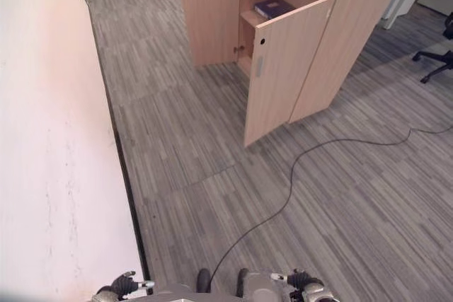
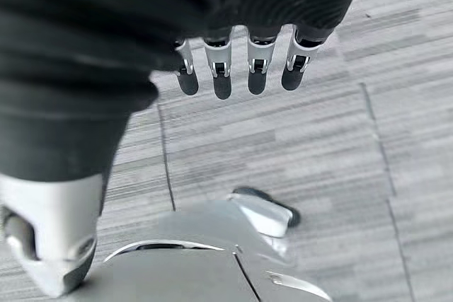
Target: Put the empty folder in the office cabinet
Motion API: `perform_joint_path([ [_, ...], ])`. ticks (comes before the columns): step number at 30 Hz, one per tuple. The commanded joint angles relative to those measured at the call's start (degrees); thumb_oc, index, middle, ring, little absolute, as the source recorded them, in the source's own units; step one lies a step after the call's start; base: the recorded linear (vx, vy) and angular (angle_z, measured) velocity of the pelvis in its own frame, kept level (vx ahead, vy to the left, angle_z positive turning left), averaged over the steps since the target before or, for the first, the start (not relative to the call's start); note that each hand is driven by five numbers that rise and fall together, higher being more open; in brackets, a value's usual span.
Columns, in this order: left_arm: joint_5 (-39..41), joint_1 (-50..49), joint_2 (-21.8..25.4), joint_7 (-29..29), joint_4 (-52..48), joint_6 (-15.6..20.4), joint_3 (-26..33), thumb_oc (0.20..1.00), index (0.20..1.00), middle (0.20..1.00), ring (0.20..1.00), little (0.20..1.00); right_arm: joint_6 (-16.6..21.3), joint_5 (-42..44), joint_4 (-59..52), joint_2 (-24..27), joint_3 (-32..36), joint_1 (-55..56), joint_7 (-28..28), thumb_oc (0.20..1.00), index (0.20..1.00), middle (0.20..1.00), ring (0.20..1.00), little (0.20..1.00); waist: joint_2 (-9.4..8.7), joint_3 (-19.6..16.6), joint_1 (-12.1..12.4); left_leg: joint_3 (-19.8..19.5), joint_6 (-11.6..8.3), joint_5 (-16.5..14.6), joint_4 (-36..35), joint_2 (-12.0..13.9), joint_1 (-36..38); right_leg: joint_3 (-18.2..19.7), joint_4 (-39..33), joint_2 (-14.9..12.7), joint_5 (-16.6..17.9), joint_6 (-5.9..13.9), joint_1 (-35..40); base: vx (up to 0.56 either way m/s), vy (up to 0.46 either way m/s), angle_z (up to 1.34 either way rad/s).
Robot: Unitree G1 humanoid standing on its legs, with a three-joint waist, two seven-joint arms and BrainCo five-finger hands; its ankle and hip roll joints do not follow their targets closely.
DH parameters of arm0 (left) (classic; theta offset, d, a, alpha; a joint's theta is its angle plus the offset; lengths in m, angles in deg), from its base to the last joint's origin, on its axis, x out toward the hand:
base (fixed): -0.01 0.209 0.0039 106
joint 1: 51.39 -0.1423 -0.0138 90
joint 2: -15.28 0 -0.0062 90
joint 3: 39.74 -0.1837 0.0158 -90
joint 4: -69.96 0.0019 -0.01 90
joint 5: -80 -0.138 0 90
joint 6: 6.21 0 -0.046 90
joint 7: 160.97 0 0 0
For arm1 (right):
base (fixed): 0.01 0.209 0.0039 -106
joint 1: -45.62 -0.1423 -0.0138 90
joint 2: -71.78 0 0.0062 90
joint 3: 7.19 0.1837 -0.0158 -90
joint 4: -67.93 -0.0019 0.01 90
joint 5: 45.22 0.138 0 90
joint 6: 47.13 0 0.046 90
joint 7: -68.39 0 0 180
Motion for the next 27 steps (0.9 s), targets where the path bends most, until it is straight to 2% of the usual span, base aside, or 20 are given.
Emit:
perform_joint_path([
  [1, 0.67, -0.26, 0.6, 0.55, 1.78, 0.41, 0.87, 1.0, 1.0, 1.0, 1.0, 1.0, -0.31, -0.83, 0.37, 0.12, -3.23, -0.17, -0.21, 1.0, 1.0, 1.0, 1.0, 1.0, -1.52, -0.42, -0.33, -5.46, -0.07, -3.42, 0.56, -3.78, 0.7, 4.59, -14.05, 1.72, 10.77, 2.47, 0.96, 0.13, -0.121, 0.23],
  [3, 0.62, -0.2, 0.75, 0.59, 1.88, 0.49, 1.11, 1.0, 1.0, 1.0, 1.0, 1.0, -0.36, -0.89, 0.21, 0.22, -3.45, -0.39, -0.31, 1.0, 1.0, 1.0, 1.0, 1.0, -2.1, -0.34, 0.0, -6.12, -0.19, -3.9, 0.56, -3.96, 1.37, 4.86, -18.03, 1.63, 11.53, 2.67, 2.61, 0.13, -0.095, 0.27],
  [7, 1.1, -0.43, 0.63, 1.12, 2.62, 0.48, 1.81, 1.0, 1.0, 1.0, 1.0, 1.0, -0.29, -1.14, 0.15, 0.0, -4.13, -0.43, -0.41, 1.0, 1.0, 1.0, 1.0, 1.0, -2.84, -1.34, 0.2, -7.0, -0.72, -4.59, 0.56, -3.6, 1.46, 4.16, -19.83, 1.71, 11.81, 2.11, 4.12, 0.15, -0.16, 0.41],
  [10, 3.25, -0.42, 0.44, 1.54, 2.71, 0.45, 3.42, 1.0, 1.0, 1.0, 1.0, 1.0, 0.07, -1.23, 0.07, -0.02, -4.31, 0.07, -0.33, 1.0, 1.0, 1.0, 1.0, 1.0, -3.9, -2.1, 0.84, -8.54, -2.21, -5.33, 0.7, -1.55, 2.27, 1.56, -21.55, 2.62, 10.7, 1.23, 6.67, 0.24, -0.257, 0.49],
  [15, 5.0, -0.28, 0.47, 1.67, 2.07, 0.74, 4.01, 1.0, 1.0, 1.0, 1.0, 1.0, 0.47, -0.77, -0.29, 0.02, -4.22, 0.99, -0.06, 1.0, 1.0, 1.0, 1.0, 1.0, -5.31, -1.49, 1.17, -8.51, -4.1, -8.14, 8.21, 0.22, 0.03, -1.43, -20.72, 3.28, 7.7, -0.28, 8.63, 0.14, -0.195, 0.33],
  [18, 5.17, 0.1, 0.46, 1.91, 2.08, 0.68, 3.89, 1.0, 1.0, 1.0, 1.0, 1.0, 0.7, -0.8, -0.52, 0.32, -4.27, 1.09, 0.09, 1.0, 1.0, 1.0, 1.0, 1.0, -6.35, -0.72, 1.2, -5.88, -4.93, -9.13, 14.83, 1.02, -3.35, -3.43, -20.11, 2.75, 6.28, -0.87, 9.63, 0.08, -0.166, 0.43],
  [21, 5.48, 0.59, 0.26, 2.2, 1.43, 0.83, 3.64, 1.0, 1.0, 1.0, 1.0, 1.0, 0.64, -1.05, -0.31, 0.86, -4.28, 1.0, 0.34, 1.0, 1.0, 1.0, 1.0, 1.0, -7.17, 0.5, 1.25, 0.89, -4.56, -8.2, 20.77, 2.94, -7.13, -6.25, -19.5, 1.82, 5.08, -1.39, 11.1, 0.04, -0.137, 0.5],
  [23, 5.91, 0.75, 0.24, 2.37, 0.7, 0.85, 3.68, 1.0, 1.0, 1.0, 1.0, 1.0, 0.48, -1.17, -0.1, 1.07, -4.17, 0.93, 0.53, 1.0, 1.0, 1.0, 1.0, 1.0, -7.48, 0.77, 1.3, 5.22, -4.07, -7.06, 21.35, 5.06, -9.26, -8.06, -19.48, 1.43, 4.58, -1.58, 11.8, 0.03, -0.117, 0.65],
  [25, 6.24, 0.75, 0.31, 2.66, 0.22, 0.86, 4.09, 1.0, 1.0, 1.0, 1.0, 1.0, 0.27, -1.5, 0.23, 1.21, -4.3, 0.88, 0.71, 1.0, 1.0, 1.0, 1.0, 1.0, -7.85, 0.72, 1.81, 6.93, -4.39, -5.66, 20.86, 5.32, -11.89, -9.43, -20.16, 1.29, 4.41, -1.64, 12.81, 0.1, -0.102, 0.63],
  [27, 6.42, 0.49, 0.39, 2.75, 0.09, 0.86, 4.46, 1.0, 1.0, 1.0, 1.0, 1.0, 0.21, -1.93, 0.3, 1.32, -4.51, 0.96, 0.85, 1.0, 1.0, 1.0, 1.0, 1.0, -7.81, 0.69, 2.17, 6.73, -5.19, -5.49, 20.8, 5.44, -13.35, -9.73, -20.56, 1.56, 3.5, -1.31, 14.05, 0.09, -0.055, 0.51],
])
